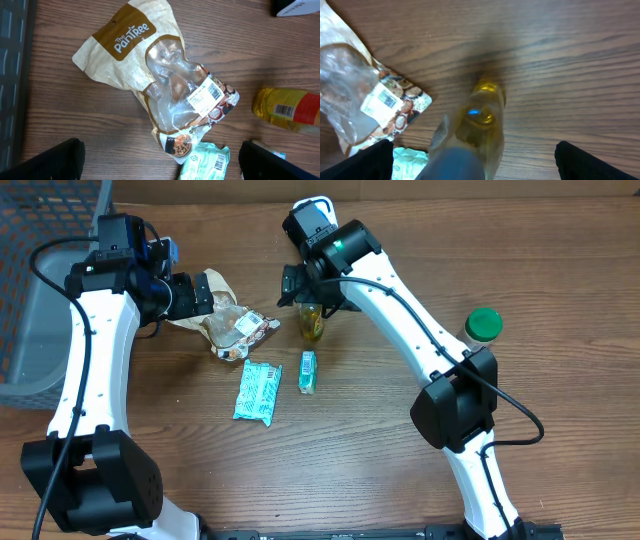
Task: Scan the item barcode
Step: 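Move the right gripper to the yellow bottle and lower over it, then close the right gripper around the yellow soap bottle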
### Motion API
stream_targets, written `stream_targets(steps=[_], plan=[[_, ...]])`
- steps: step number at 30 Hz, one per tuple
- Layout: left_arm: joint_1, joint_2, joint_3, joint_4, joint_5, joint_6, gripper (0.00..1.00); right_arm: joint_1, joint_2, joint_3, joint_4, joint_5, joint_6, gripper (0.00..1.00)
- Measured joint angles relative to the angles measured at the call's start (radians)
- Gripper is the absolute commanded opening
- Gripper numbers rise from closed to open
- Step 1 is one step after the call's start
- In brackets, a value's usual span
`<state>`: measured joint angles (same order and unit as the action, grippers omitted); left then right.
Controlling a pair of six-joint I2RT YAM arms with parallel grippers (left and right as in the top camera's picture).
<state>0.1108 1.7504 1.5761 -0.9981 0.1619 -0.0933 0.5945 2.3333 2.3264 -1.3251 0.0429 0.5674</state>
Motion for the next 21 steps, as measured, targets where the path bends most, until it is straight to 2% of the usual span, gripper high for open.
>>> stream_targets(steps=[1, 5, 7, 15, 19, 21], plan=[[0.0, 0.0, 0.0, 0.0, 0.0, 0.0, 0.99, 0.0, 0.0, -0.016, 0.006, -0.01, 0.002, 1.0], [0.0, 0.0, 0.0, 0.0, 0.0, 0.0, 1.0, 0.0, 0.002, -0.071, 0.047, -0.034, 0.013, 0.73], [0.0, 0.0, 0.0, 0.0, 0.0, 0.0, 0.99, 0.0, 0.002, -0.098, 0.057, -0.04, 0.013, 0.65], [0.0, 0.0, 0.0, 0.0, 0.0, 0.0, 1.0, 0.0, 0.004, -0.111, 0.073, -0.042, 0.004, 0.5], [0.0, 0.0, 0.0, 0.0, 0.0, 0.0, 1.0, 0.0, 0.003, -0.111, 0.075, -0.039, -0.058, 0.39], [0.0, 0.0, 0.0, 0.0, 0.0, 0.0, 0.99, 0.0, 0.003, -0.111, 0.075, -0.036, -0.101, 0.38]])
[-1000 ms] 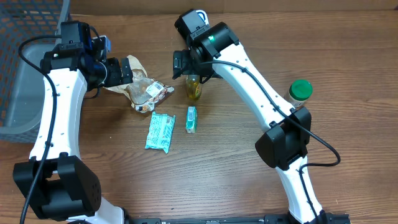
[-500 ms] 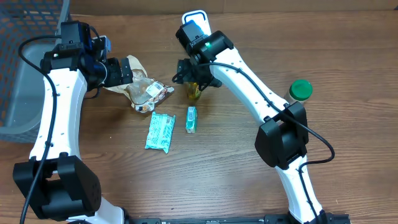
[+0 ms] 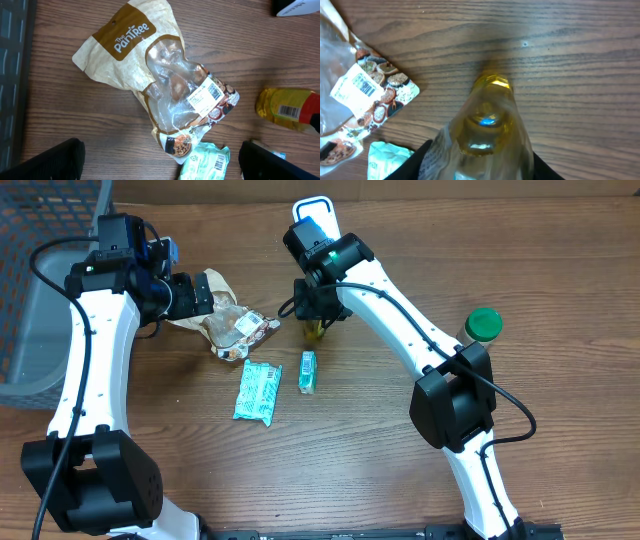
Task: Scan the item barcode
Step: 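Close the right gripper around the yellow soap bottle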
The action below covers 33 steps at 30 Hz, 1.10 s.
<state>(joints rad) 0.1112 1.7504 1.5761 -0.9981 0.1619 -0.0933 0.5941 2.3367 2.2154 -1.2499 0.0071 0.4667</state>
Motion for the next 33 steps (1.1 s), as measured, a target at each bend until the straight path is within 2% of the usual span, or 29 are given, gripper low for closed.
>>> stream_targets(steps=[2, 4, 8, 14, 20, 22, 24, 26, 33], plan=[[0.0, 0.0, 0.0, 0.0, 0.0, 0.0, 0.99, 0.0, 0.0, 0.0, -0.001, 0.005, -0.032, 0.4], [0.0, 0.0, 0.0, 0.0, 0.0, 0.0, 1.0, 0.0, 0.0, 0.0, -0.002, 0.011, -0.056, 0.48], [0.0, 0.0, 0.0, 0.0, 0.0, 0.0, 0.99, -0.001, 0.0, -0.001, -0.011, 0.025, -0.105, 0.84], [0.0, 0.0, 0.0, 0.0, 0.0, 0.0, 0.99, -0.004, 0.0, -0.001, 0.031, 0.035, -0.146, 1.0], [0.0, 0.0, 0.0, 0.0, 0.0, 0.0, 1.0, -0.005, 0.0, -0.001, 0.086, 0.04, -0.126, 0.99], [0.0, 0.0, 0.0, 0.0, 0.0, 0.0, 0.99, -0.005, 0.0, -0.001, 0.085, 0.047, -0.106, 0.91], [0.0, 0.0, 0.0, 0.0, 0.0, 0.0, 0.99, -0.005, 0.0, -0.001, 0.076, 0.053, -0.091, 0.74], [0.0, 0.0, 0.0, 0.0, 0.0, 0.0, 1.0, -0.005, 0.0, -0.003, 0.065, 0.053, -0.077, 0.63], [0.0, 0.0, 0.0, 0.0, 0.0, 0.0, 1.0, -0.005, 0.0, -0.015, 0.06, 0.056, -0.051, 0.51]])
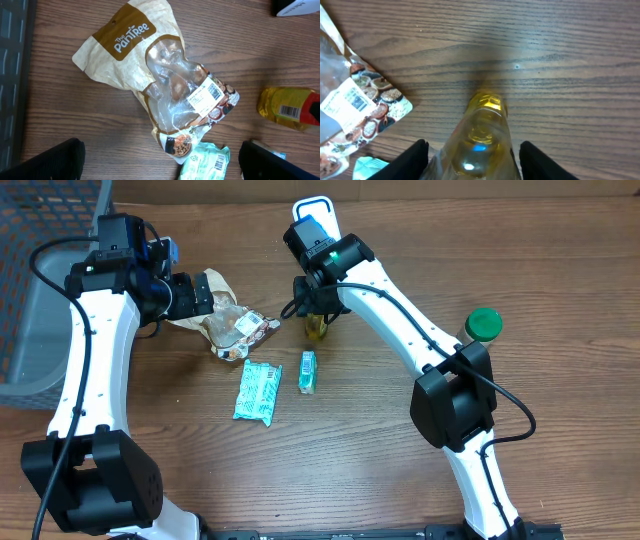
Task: Scan the item barcode
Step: 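Close the right gripper around the yellow soap bottle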
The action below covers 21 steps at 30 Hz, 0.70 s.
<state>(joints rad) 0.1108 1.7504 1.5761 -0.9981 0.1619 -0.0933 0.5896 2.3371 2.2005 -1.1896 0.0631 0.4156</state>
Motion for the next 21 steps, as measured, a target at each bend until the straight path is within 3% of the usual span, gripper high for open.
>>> stream_targets(steps=[3, 7, 11, 14, 21], plan=[[0.0, 0.0, 0.0, 0.0, 0.0, 0.0, 0.99, 0.0, 0.0, -0.002, 0.002, 0.001, -0.009, 0.45], [0.0, 0.0, 0.0, 0.0, 0.0, 0.0, 1.0, 0.0, 0.0, -0.002, 0.001, 0.005, -0.079, 0.45], [0.0, 0.0, 0.0, 0.0, 0.0, 0.0, 0.99, 0.0, 0.0, -0.002, 0.002, 0.005, -0.156, 0.83], [0.0, 0.0, 0.0, 0.0, 0.0, 0.0, 1.0, 0.0, 0.0, -0.002, 0.002, 0.007, -0.183, 0.99], [0.0, 0.0, 0.0, 0.0, 0.0, 0.0, 0.99, -0.001, 0.0, -0.003, 0.011, 0.007, -0.18, 1.0]])
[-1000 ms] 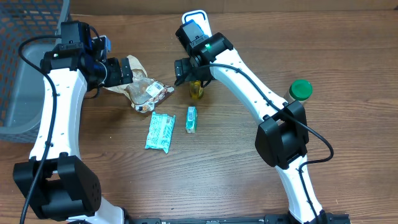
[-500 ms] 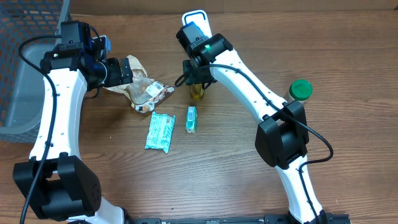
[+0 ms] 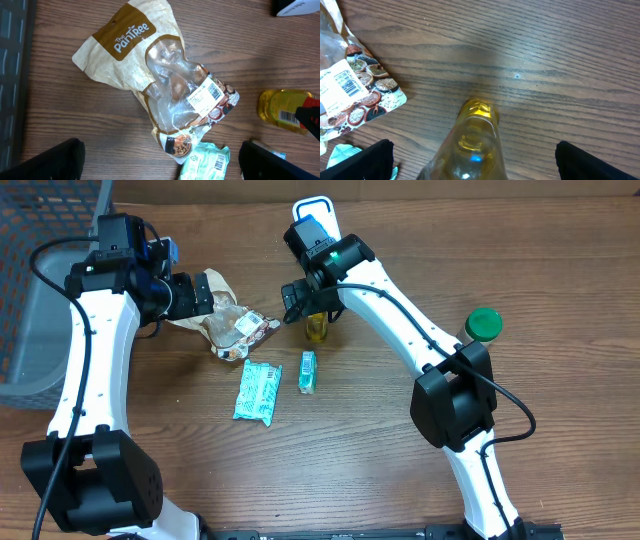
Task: Scan the item barcode
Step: 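Close the right gripper around the yellow soap bottle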
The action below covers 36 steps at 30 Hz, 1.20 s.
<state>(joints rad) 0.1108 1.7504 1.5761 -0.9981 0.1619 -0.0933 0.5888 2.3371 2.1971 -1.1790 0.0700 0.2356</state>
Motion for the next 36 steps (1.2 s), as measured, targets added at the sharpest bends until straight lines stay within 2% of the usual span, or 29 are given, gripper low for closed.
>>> stream_targets(steps=[4, 8, 10, 18, 25, 32, 36], plan=[[0.0, 0.0, 0.0, 0.0, 0.0, 0.0, 1.0, 0.0, 0.0, 0.0, 0.001, -0.007, 0.014, 1.0], [0.0, 0.0, 0.0, 0.0, 0.0, 0.0, 1.0, 0.0, 0.0, 0.0, -0.008, -0.026, 0.037, 0.87], [0.0, 0.0, 0.0, 0.0, 0.0, 0.0, 0.99, -0.001, 0.0, 0.0, -0.013, -0.033, 0.062, 0.76], [0.0, 0.0, 0.0, 0.0, 0.0, 0.0, 1.0, -0.002, 0.0, 0.0, -0.011, -0.038, 0.211, 0.6], [0.0, 0.0, 0.0, 0.0, 0.0, 0.0, 1.0, -0.002, 0.0, 0.0, -0.011, -0.018, 0.252, 0.57], [0.0, 0.0, 0.0, 0.0, 0.0, 0.0, 1.0, -0.003, 0.0, 0.0, -0.021, -0.014, 0.263, 0.42], [0.0, 0.0, 0.0, 0.0, 0.0, 0.0, 1.0, -0.006, 0.0, 0.0, -0.022, -0.013, 0.263, 0.38]])
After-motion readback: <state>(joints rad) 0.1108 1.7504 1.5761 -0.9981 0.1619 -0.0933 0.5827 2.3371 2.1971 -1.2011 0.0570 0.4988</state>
